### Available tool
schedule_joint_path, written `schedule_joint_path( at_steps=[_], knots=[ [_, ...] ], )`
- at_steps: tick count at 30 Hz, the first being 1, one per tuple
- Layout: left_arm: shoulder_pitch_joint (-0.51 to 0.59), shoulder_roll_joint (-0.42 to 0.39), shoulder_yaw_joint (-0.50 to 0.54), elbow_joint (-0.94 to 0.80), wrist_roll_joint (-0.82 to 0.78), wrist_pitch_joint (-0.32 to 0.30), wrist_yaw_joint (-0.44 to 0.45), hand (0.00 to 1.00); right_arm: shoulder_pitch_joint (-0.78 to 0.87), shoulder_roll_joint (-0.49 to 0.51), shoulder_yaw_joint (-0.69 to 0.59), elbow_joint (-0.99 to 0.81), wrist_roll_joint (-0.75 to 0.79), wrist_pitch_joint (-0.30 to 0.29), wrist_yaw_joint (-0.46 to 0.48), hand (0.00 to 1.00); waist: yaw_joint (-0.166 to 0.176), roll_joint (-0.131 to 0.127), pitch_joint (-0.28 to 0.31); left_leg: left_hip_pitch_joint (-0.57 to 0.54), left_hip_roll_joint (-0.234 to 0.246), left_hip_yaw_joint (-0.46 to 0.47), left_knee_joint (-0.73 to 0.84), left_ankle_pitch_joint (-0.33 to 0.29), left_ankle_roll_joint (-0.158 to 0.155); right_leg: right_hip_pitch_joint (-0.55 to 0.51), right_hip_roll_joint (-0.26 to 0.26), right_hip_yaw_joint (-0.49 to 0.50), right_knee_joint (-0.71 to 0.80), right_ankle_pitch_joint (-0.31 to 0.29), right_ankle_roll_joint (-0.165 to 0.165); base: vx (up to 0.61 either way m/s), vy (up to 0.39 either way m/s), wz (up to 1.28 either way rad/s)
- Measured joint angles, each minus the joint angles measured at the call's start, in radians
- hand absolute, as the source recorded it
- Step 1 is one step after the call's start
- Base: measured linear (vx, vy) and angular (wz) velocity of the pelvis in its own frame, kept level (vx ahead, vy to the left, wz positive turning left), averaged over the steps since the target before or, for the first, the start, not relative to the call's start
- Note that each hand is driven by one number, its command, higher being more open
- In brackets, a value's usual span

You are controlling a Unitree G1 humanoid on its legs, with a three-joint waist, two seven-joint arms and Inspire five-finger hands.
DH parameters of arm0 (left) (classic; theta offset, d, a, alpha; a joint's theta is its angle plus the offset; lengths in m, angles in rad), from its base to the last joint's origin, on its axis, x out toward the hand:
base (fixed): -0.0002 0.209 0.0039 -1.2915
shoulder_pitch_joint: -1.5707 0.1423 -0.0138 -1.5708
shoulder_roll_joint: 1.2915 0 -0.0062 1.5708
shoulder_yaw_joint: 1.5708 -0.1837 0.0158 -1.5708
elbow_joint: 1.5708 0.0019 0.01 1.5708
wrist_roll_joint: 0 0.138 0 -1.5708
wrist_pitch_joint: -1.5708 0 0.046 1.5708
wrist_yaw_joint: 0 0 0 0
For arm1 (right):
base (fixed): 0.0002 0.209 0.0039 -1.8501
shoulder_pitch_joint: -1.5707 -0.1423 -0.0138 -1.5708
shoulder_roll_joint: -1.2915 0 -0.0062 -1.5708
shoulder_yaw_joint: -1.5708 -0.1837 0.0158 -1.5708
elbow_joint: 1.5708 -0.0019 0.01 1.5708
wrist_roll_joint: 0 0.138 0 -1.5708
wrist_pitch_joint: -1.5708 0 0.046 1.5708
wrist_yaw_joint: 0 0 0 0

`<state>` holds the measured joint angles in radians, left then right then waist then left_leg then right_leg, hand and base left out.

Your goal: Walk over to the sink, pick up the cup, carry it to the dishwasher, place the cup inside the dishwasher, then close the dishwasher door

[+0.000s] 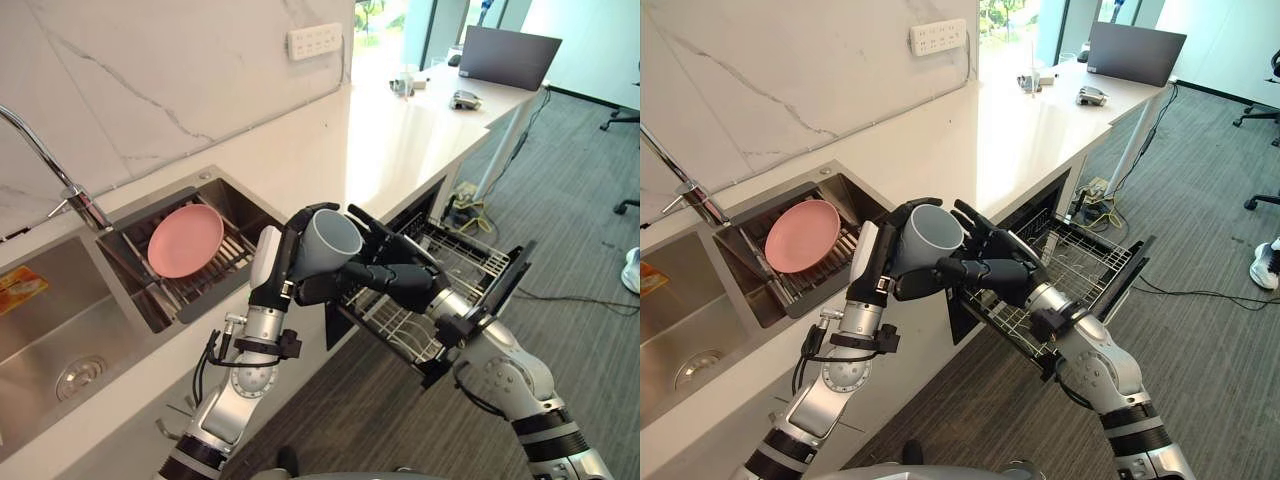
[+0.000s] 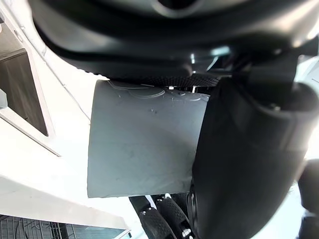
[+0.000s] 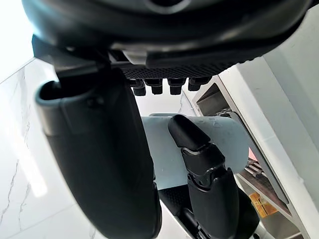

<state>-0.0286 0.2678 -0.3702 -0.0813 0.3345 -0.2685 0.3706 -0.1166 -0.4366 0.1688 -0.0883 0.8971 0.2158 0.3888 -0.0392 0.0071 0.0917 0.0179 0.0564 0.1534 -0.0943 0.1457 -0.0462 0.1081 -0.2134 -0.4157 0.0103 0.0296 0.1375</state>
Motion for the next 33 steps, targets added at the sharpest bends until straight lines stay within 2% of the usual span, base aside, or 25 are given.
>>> schedule_joint_path(
  at_steps=[2, 10, 17, 21, 22, 29, 33],
  knots=[
    [0.000, 0.001, -0.014, 0.000, 0.000, 0.000, -0.003, 0.00, 0.000, 0.010, 0.001, -0.006, 0.000, 0.000, -0.004, 1.00, 0.001, 0.000, 0.000, -0.001, 0.000, -0.001, 0.000, 0.005, -0.007, 0.000, 0.000, -0.001, 0.000, 0.001, 0.000, 0.01, -0.004, 0.02],
    [-0.001, -0.004, -0.032, 0.000, -0.003, 0.000, -0.020, 0.00, 0.000, 0.015, 0.048, -0.005, -0.002, 0.000, -0.043, 1.00, 0.008, 0.002, -0.003, -0.005, -0.004, -0.009, 0.000, 0.016, -0.001, -0.002, 0.001, -0.009, 0.000, 0.001, -0.001, 0.02, -0.004, 0.03],
    [-0.001, -0.005, -0.055, -0.011, -0.023, 0.000, -0.027, 0.00, 0.000, 0.032, 0.087, -0.003, -0.010, -0.001, -0.088, 1.00, 0.014, 0.018, -0.014, -0.008, -0.002, -0.012, 0.000, 0.013, -0.007, -0.004, 0.002, -0.009, 0.003, -0.003, -0.006, 0.00, 0.000, 0.00],
    [-0.002, -0.002, -0.068, -0.041, -0.029, 0.001, -0.029, 0.00, -0.002, 0.046, 0.105, -0.003, -0.017, -0.013, -0.107, 1.00, 0.019, 0.019, -0.017, -0.008, -0.002, -0.012, 0.000, 0.014, -0.007, -0.004, 0.003, -0.010, 0.003, -0.002, -0.004, 0.00, 0.000, 0.00],
    [-0.002, -0.001, -0.068, -0.041, -0.046, 0.002, -0.029, 0.00, -0.004, 0.054, 0.108, -0.003, -0.017, -0.021, -0.114, 0.00, 0.019, 0.018, -0.019, -0.008, -0.003, -0.013, 0.000, 0.017, -0.003, -0.004, 0.003, -0.011, 0.003, -0.001, -0.004, 0.00, 0.000, 0.00],
    [-0.003, -0.001, -0.062, -0.064, -0.088, 0.036, -0.026, 0.00, -0.031, 0.089, 0.138, 0.004, -0.016, -0.051, -0.210, 0.00, 0.026, 0.018, -0.022, -0.016, -0.004, -0.028, 0.000, 0.026, -0.002, -0.004, 0.004, -0.026, 0.003, -0.001, -0.004, 0.00, -0.014, 0.06],
    [-0.003, -0.001, -0.059, -0.079, -0.088, 0.044, -0.029, 0.00, -0.032, 0.093, 0.162, 0.004, -0.017, -0.099, -0.248, 0.00, 0.027, 0.018, -0.022, -0.016, -0.003, -0.029, 0.000, 0.027, -0.003, -0.003, 0.004, -0.026, 0.004, -0.001, -0.005, 0.00, 0.000, 0.00]
  ],
)
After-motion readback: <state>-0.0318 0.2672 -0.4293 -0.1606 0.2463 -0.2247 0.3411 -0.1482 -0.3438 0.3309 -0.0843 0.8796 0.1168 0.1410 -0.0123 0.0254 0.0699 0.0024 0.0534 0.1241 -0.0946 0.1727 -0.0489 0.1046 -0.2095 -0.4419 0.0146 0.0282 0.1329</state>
